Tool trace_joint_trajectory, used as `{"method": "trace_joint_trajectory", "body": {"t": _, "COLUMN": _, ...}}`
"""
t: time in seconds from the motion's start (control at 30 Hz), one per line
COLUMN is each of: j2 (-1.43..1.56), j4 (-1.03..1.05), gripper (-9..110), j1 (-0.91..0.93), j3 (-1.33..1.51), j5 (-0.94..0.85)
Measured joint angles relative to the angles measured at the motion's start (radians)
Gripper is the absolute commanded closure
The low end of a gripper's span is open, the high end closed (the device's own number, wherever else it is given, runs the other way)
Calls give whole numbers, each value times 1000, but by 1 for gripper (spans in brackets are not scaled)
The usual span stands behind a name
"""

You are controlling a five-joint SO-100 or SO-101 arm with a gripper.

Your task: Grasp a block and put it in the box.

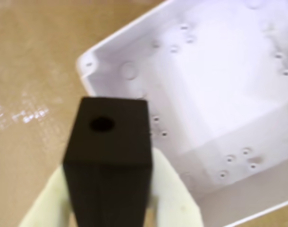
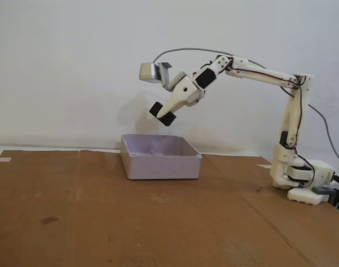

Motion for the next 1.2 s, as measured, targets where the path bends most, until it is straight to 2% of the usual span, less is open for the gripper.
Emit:
{"method": "trace_joint_trajectory", "body": {"t": 0.63, "j2": 0, "j4": -3, "gripper": 101, "j1": 107, "j3": 150, "j5": 0}}
{"method": "trace_joint_trajectory", "body": {"t": 1.0, "j2": 2, "j4": -290, "gripper": 101, "j1": 138, "j3": 360, "j5": 0}}
{"method": "trace_joint_trajectory", "body": {"t": 1.2, "j2": 2, "j4": -334, "gripper": 101, "j1": 140, "j3": 373, "j5": 0}}
